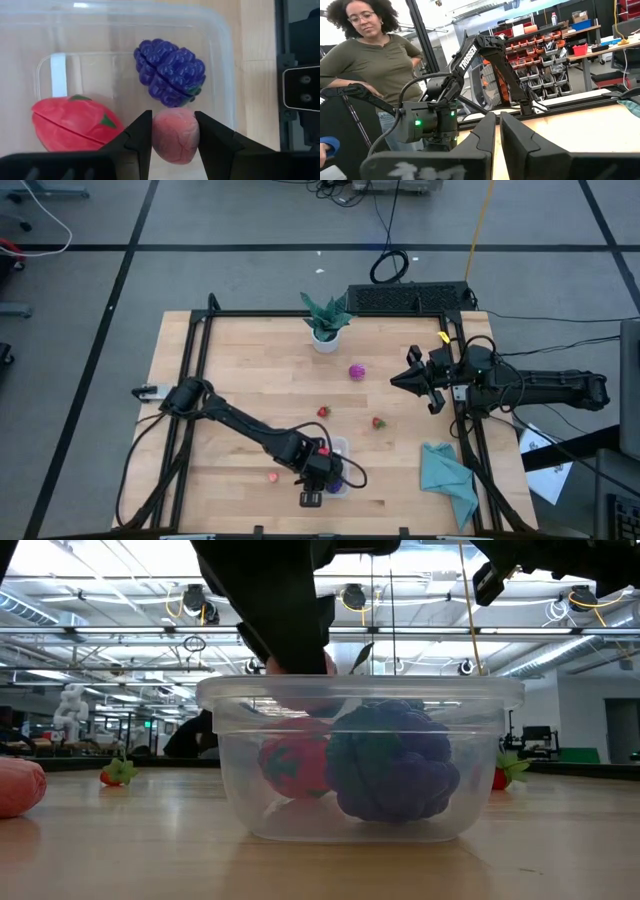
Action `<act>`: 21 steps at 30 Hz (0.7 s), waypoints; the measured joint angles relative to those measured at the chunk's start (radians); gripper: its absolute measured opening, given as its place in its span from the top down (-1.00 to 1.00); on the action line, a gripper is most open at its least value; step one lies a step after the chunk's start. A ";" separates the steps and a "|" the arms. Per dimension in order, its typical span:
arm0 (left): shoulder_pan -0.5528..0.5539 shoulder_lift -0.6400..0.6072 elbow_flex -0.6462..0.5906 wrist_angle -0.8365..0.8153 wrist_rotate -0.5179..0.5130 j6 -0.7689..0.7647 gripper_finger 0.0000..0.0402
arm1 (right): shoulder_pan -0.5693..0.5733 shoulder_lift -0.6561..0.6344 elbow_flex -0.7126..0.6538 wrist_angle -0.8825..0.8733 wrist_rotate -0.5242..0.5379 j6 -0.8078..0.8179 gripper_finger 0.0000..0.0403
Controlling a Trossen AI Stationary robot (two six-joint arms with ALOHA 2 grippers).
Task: Pick and placing Produce into tupperware
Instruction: Put the top pink peach into the transparent container
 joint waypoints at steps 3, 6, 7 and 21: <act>0.000 0.000 0.000 0.002 -0.006 -0.007 0.36 | 0.000 0.000 0.000 0.000 0.000 0.000 0.91; 0.000 0.000 0.000 0.002 -0.008 -0.007 0.36 | 0.000 0.000 0.000 0.000 0.000 0.015 0.91; 0.000 0.000 0.000 0.002 -0.008 -0.008 0.36 | 0.000 0.000 0.000 0.000 0.000 0.018 0.91; 0.003 0.000 0.000 0.000 0.000 -0.033 0.18 | 0.000 0.000 0.000 0.000 0.000 0.019 0.91</act>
